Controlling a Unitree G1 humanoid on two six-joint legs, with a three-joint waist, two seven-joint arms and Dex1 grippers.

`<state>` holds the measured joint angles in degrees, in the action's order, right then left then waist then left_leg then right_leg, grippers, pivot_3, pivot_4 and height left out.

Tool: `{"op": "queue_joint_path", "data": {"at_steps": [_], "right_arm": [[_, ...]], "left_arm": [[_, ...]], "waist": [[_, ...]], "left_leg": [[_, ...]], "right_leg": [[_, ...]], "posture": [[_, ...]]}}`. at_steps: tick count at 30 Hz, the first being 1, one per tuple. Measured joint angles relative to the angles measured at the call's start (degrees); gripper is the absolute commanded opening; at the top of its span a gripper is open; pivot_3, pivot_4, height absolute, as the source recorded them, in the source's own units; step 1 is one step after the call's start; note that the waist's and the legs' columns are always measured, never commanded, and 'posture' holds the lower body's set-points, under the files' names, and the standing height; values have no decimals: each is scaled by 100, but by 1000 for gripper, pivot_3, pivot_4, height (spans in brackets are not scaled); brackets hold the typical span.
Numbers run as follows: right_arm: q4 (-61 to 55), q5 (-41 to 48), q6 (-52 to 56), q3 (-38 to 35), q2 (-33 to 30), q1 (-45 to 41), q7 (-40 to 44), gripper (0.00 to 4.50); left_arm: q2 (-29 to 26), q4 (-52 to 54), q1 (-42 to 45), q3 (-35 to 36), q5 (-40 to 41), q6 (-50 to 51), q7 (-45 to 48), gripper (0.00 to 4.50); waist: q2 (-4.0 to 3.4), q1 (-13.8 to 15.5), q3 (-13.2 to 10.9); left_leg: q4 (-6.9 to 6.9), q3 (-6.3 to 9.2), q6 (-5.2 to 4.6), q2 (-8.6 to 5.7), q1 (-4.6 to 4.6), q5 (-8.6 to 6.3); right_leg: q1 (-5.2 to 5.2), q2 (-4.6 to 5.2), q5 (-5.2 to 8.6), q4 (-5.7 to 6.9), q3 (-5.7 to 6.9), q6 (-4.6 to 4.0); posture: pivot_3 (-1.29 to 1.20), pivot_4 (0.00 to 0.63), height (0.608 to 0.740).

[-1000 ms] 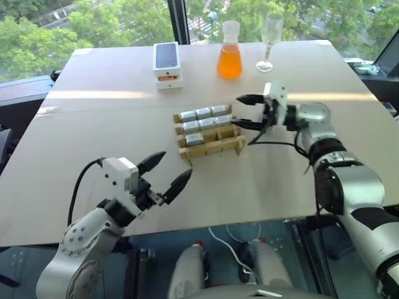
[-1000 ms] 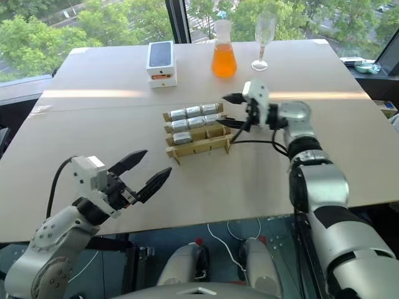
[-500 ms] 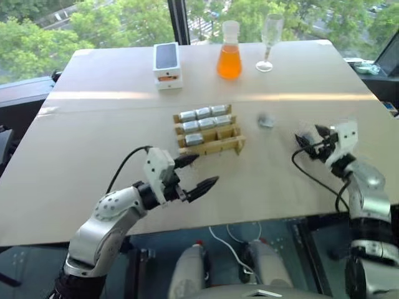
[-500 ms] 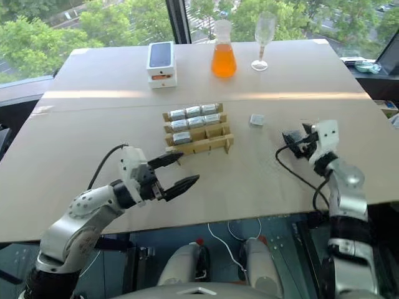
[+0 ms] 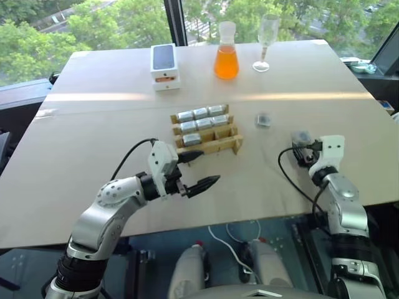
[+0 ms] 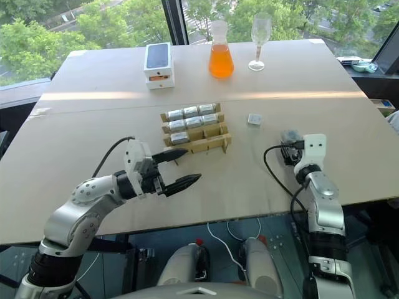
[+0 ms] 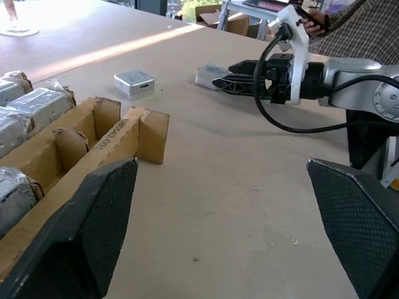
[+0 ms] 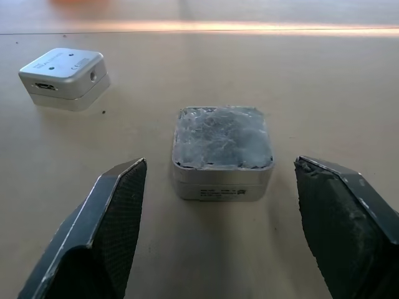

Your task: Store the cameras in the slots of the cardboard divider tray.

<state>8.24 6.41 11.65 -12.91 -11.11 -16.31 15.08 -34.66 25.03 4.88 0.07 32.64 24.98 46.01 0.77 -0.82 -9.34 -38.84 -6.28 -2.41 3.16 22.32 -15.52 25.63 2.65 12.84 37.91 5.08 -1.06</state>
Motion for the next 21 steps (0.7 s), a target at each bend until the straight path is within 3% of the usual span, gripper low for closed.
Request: {"op": "queue_joint_path", "data": {"at_steps": [5, 9, 10, 16, 19, 21], "right_arm": [[635, -37, -355, 51, -79, -355, -71, 3732], [811, -43, -543, 82, -103, -433, -131, 2112], [814, -44, -547, 84, -103, -433, -134, 1912], [814, -74, -642, 205, -286, -390, 21, 1951], [719, -418, -1080, 715, -729, -369, 469, 1951], [549, -920, -1874, 1423, -1288, -521, 1125, 1951]], "left_arm": [[-25, 26, -61, 67, 1, 0, -22, 4500], [-28, 69, -129, 186, 15, 0, -77, 4500], [-28, 72, -131, 186, 16, 0, -78, 4500], [1, -25, 149, 182, -84, 97, -247, 4500], [40, -348, 691, 181, -46, 392, -360, 4500], [21, -731, 1310, 182, 62, 705, -317, 4500]], "waist": [[2, 3, 1], [2, 4, 1], [2, 4, 1], [2, 20, 1], [2, 17, -1], [4, -3, -4]], "left_leg": [[0, -3, -8, 0, -1, -5], [0, -3, -3, 1, -1, -2], [0, -3, -3, 1, -1, -1], [0, -3, -4, 1, -1, -2], [0, -5, -22, -2, 0, -12], [0, -5, -22, -3, -1, -12]], "right_leg": [[-1, 0, 0, 0, -2, 0], [-1, 0, -1, 0, -3, -1], [-1, 1, -1, 0, -3, -1], [-1, 1, -1, 1, -1, -1], [0, -1, 0, 1, -2, 2], [1, -24, 0, -1, -4, 3]], "posture": [[0, 150, 740], [0, 150, 740], [0, 150, 740], [0, 150, 740], [0, 150, 740], [0, 150, 740]]}}
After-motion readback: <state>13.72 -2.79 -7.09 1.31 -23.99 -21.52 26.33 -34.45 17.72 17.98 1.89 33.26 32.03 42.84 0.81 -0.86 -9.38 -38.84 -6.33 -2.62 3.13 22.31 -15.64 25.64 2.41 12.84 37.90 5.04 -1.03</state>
